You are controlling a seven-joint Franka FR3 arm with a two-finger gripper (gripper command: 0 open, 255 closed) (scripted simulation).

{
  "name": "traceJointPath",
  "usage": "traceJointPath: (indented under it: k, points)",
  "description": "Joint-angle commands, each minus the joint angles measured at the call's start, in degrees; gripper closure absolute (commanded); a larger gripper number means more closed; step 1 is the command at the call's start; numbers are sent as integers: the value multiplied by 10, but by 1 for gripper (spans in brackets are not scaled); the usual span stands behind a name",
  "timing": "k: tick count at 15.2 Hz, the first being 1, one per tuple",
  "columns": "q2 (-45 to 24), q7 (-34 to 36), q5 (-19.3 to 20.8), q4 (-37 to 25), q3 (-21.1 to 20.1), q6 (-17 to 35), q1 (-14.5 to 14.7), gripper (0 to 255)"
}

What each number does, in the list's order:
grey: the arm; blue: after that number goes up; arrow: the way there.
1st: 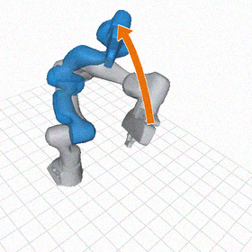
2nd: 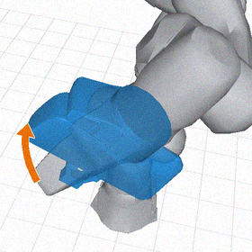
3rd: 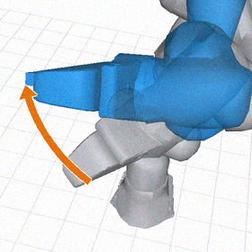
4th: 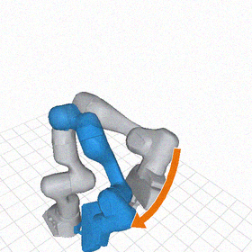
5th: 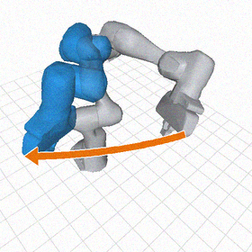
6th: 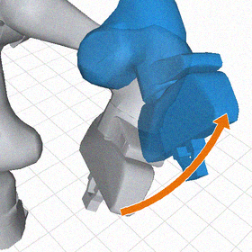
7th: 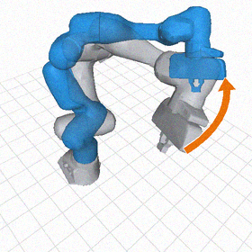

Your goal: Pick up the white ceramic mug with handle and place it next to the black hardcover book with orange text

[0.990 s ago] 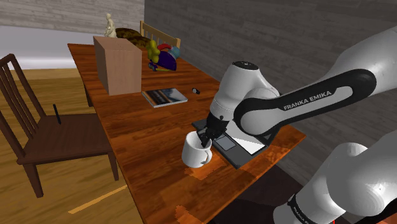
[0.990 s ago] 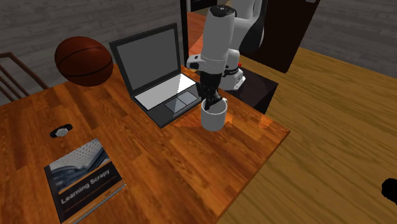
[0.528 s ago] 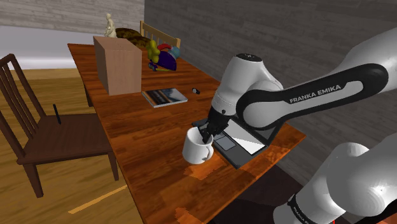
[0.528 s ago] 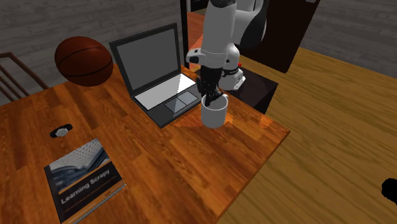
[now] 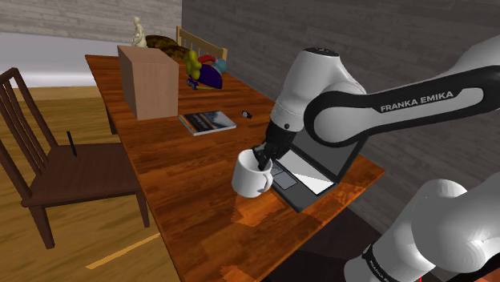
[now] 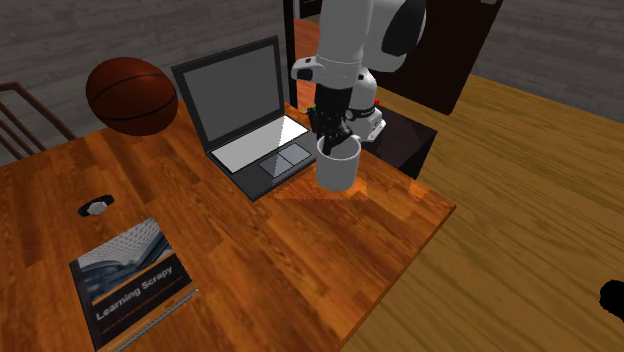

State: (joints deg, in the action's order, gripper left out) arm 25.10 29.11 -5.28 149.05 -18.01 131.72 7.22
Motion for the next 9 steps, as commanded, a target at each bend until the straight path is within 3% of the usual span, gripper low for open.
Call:
traceJointPath:
  k: [1,9]
  points:
    - [10,-2,-1,-11,3,-21,1,255]
    - [36,-8,-1,-55,13,-90,2,255]
